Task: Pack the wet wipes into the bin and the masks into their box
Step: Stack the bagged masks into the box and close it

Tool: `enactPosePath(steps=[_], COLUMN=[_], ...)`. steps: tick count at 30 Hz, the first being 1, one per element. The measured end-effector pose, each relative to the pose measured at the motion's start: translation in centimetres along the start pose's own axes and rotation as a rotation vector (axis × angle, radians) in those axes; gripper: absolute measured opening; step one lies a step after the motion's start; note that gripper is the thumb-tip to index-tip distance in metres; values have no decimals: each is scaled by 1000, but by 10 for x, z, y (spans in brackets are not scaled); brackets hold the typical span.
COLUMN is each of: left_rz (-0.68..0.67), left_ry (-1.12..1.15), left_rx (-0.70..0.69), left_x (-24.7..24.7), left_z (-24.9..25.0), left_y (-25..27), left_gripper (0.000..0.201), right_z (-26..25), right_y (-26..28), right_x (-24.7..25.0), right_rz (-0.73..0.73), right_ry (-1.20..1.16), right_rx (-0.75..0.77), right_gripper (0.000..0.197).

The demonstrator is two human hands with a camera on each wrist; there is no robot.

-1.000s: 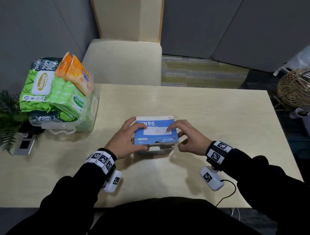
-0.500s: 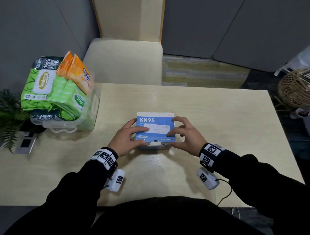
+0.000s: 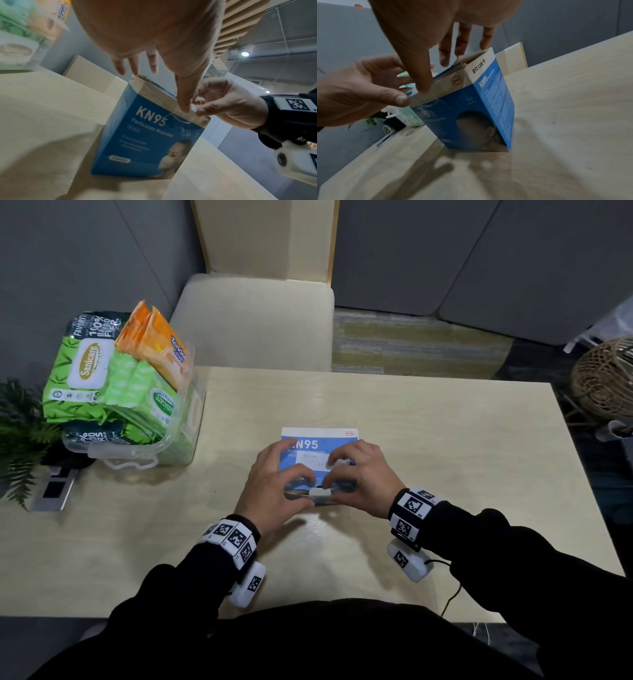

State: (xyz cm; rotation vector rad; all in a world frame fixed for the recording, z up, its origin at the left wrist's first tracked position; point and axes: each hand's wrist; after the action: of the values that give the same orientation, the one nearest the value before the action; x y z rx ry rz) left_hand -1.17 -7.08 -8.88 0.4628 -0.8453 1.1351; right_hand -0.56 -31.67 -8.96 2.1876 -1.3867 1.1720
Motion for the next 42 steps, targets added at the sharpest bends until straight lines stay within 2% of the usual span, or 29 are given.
enactPosePath(steps=[4, 8, 14, 21, 24, 30, 42], left_rz=[59, 88, 110, 111, 90, 52, 60], left_ry=[-25, -30, 5, 48, 55, 102, 103], left_rx=[-23, -56, -16, 61, 71, 102, 88], left_x=[-7, -13, -22, -30, -31, -25, -27], left_z=[-2, -5, -1, 9, 9, 7, 7], left_y=[2, 4, 4, -24, -36, -40, -34], left_gripper=[17, 19, 22, 24, 23, 19, 10], right_z=[2, 6, 11, 23, 28, 30, 22], right_y=[3, 7, 8, -2, -1, -1, 6], right_x=[-3, -4, -4, 5, 8, 7, 6], right_rz=[28, 46, 66, 135, 103, 33, 85], right_ry=[2, 11, 26, 30, 2, -172, -224], right_rx=[54, 155, 184, 89, -3, -215, -146], right_gripper=[11, 6, 8, 6, 4, 17, 4])
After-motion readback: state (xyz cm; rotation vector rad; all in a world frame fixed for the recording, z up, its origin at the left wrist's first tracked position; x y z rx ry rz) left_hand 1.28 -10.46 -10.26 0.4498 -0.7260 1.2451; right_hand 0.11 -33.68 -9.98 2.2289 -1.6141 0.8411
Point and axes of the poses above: each hand's wrist, its own y-axis away from the middle knuckle, its own x-axis out of the back of the hand, z = x × y, and after that the axes turned 7 degrees about -y, right-handed
